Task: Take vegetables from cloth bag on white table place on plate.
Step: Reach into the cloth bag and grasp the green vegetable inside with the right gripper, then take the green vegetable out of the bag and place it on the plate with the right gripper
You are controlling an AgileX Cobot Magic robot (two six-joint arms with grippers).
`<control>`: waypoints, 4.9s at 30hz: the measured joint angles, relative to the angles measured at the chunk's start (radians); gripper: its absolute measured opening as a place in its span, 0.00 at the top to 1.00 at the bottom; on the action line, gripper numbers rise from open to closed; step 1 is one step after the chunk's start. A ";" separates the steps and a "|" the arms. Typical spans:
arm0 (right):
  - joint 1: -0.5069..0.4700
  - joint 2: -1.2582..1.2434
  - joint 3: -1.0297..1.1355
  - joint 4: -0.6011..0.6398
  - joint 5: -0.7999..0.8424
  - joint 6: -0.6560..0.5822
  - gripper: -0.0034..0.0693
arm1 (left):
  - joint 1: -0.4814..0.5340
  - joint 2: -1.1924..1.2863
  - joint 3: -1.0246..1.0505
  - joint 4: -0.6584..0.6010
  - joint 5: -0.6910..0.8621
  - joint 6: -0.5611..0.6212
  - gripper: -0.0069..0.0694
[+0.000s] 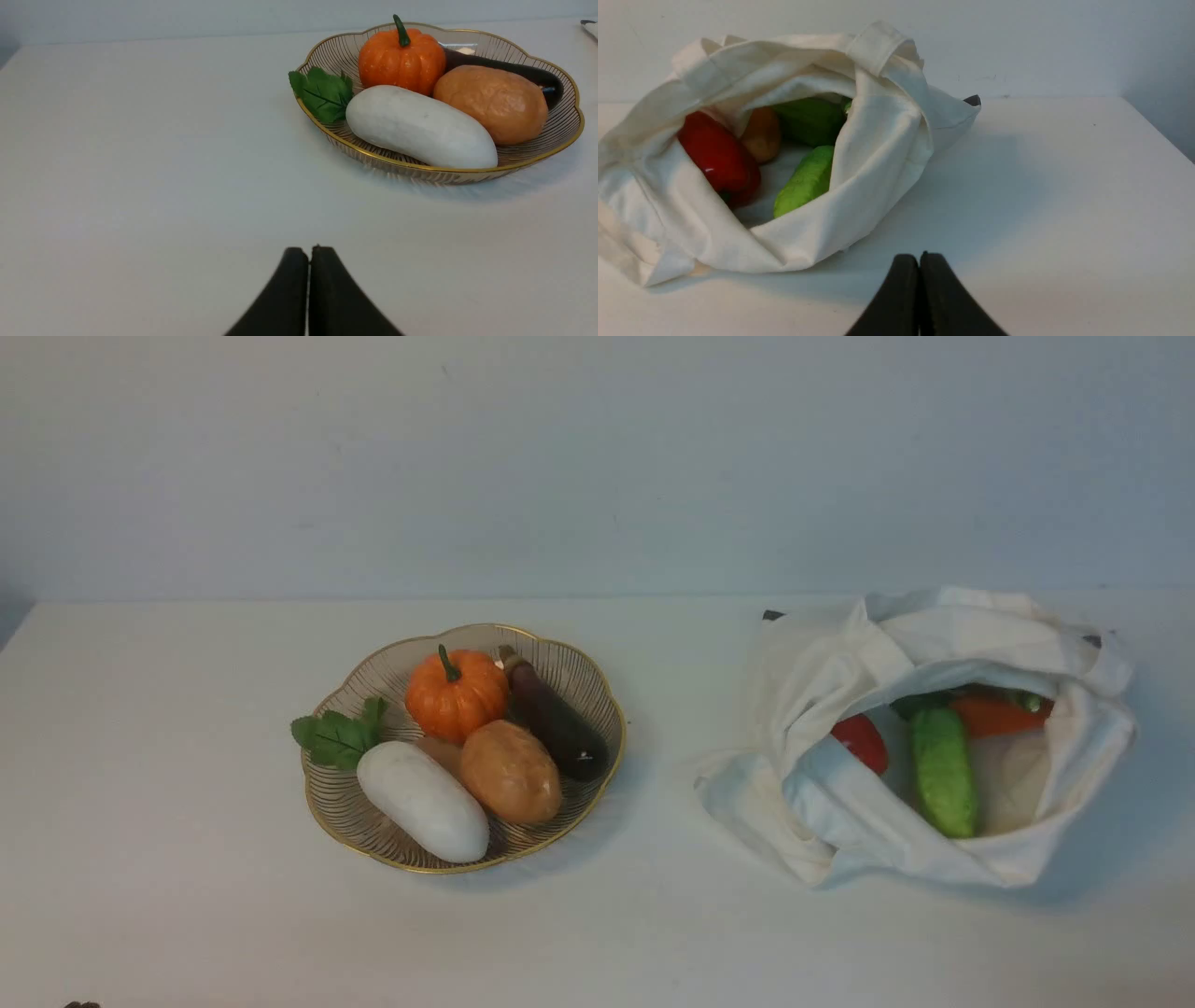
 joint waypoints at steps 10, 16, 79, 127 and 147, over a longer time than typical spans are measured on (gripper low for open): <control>0.000 0.000 0.000 0.000 0.000 -0.001 0.97 | 0.000 0.000 0.000 0.000 0.000 0.000 0.92; 0.000 0.000 0.000 0.000 0.000 -0.001 0.97 | 0.000 0.000 0.000 0.000 0.000 0.000 0.92; 0.160 1.195 -1.055 0.211 0.531 -0.086 0.97 | 0.000 0.000 0.000 0.000 0.000 0.000 0.92; 0.377 1.883 -1.067 -0.546 0.230 0.677 0.30 | 0.000 0.000 0.000 0.000 0.000 0.000 0.92; 0.379 1.531 -1.067 -0.071 0.539 0.253 0.44 | 0.000 0.000 0.000 0.000 0.000 0.000 0.92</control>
